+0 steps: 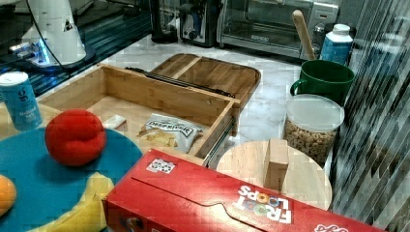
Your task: Close the drawer.
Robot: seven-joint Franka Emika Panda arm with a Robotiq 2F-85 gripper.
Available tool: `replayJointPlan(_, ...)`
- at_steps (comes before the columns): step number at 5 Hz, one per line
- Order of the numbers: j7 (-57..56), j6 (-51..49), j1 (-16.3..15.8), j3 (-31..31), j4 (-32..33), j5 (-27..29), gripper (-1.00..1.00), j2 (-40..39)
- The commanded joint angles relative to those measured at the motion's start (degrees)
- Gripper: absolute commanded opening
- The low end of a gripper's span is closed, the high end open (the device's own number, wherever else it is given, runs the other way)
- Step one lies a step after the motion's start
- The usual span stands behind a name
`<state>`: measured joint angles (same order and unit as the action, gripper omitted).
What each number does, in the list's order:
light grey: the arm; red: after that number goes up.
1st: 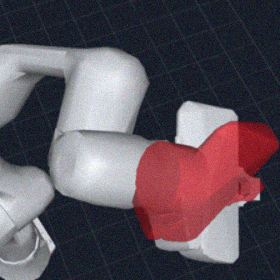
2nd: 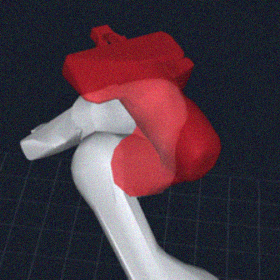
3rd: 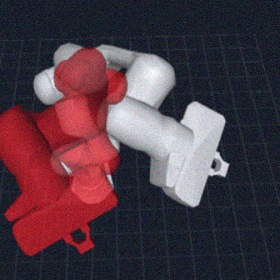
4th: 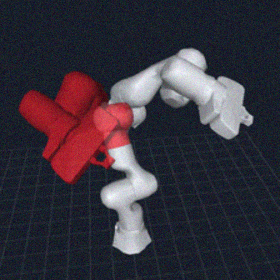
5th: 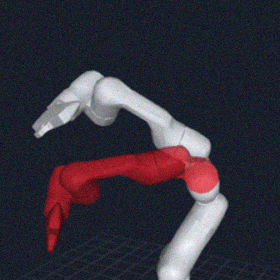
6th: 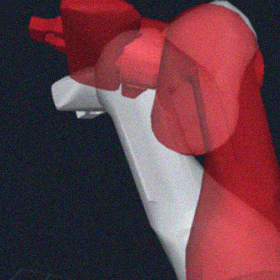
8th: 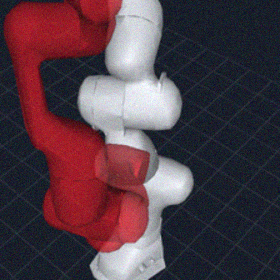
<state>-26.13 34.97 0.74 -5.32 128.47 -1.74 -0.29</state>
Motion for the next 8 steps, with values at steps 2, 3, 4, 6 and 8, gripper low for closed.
replayJointPlan(2, -12.52, 12.14, 7.39, -6.66, 7.13, -9.96, -1.00, -1.46)
replayJointPlan(3, -14.15, 14.19, 6.71, -3.81, 7.87, -12.36, -1.00, -1.64)
replayJointPlan(4, -17.23, 12.88, 10.08, -4.97, 5.67, -9.71, -1.00, -2.62)
replayJointPlan(6, -17.98, 16.43, 12.45, -3.29, 5.37, -12.62, -1.00, -4.09)
replayJointPlan(8, -21.28, 20.20, 14.14, -0.36, 4.72, -16.27, -1.00, -5.87)
